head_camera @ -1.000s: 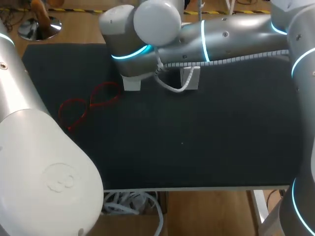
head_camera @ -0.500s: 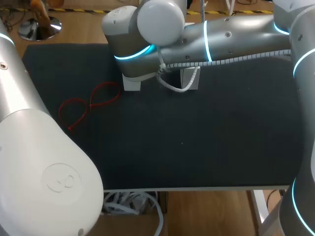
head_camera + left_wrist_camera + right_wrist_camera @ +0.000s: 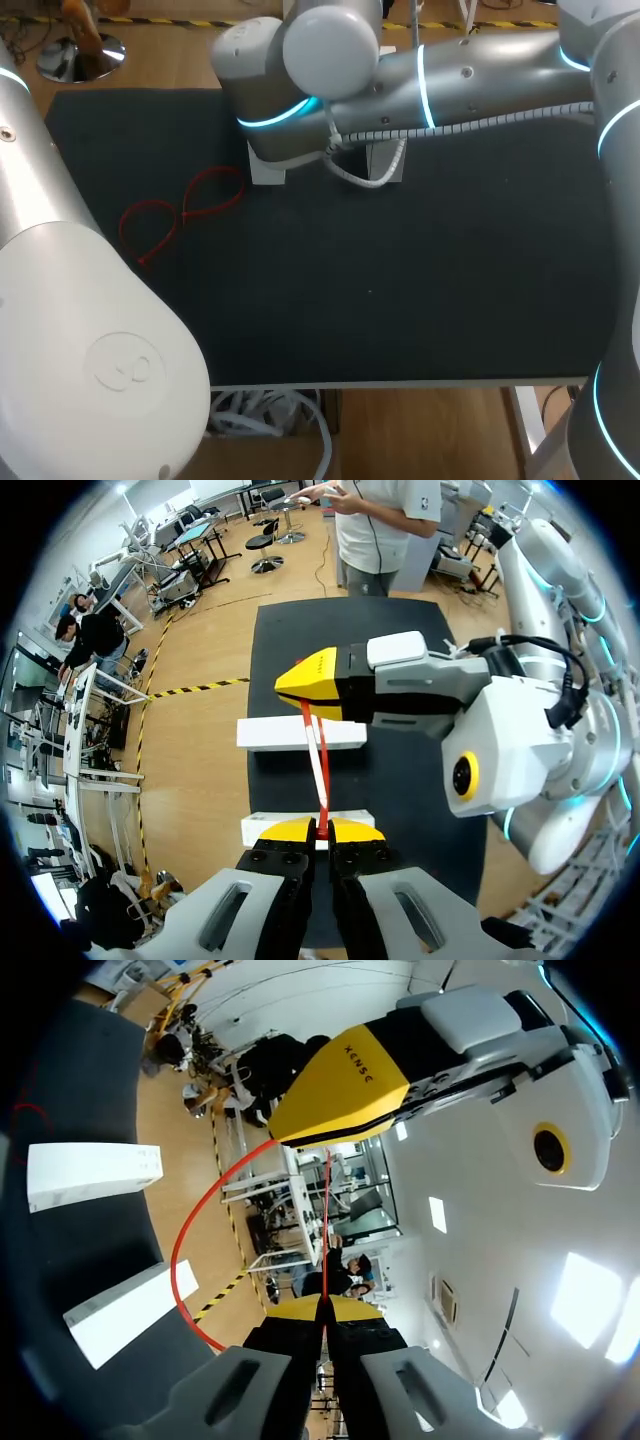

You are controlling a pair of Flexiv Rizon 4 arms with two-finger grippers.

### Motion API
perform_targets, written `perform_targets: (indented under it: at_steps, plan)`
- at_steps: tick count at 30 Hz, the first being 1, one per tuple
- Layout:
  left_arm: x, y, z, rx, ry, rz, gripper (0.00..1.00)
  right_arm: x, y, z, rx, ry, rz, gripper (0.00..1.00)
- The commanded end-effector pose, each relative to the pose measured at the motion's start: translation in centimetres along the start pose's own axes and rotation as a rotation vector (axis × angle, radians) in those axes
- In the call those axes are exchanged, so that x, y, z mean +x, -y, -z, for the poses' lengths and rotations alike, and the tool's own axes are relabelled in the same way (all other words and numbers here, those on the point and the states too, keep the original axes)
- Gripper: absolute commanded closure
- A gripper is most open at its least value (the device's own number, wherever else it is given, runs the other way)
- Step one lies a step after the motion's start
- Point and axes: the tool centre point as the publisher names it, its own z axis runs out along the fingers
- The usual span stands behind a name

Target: Grab the tape and strap the tape.

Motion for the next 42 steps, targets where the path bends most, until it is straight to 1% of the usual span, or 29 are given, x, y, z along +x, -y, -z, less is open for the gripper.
perform_targets:
  at_steps: [1,21,42]
  plan:
    - [-0.02,0.05,0.11,-0.004,-0.002,0.000,1.00,-0.14,-0.27,-0.07,0.008,0.002,-0.001,1.00]
    - [-0.02,0.05,0.11,-0.004,-0.002,0.000,1.00,-0.35,-0.85,0.22,0.022,0.046,0.005,1.00]
    - [-0.02,0.05,0.11,-0.004,-0.002,0.000,1.00,-0.41,-0.44,0.27,0.049,0.080,0.027,1.00]
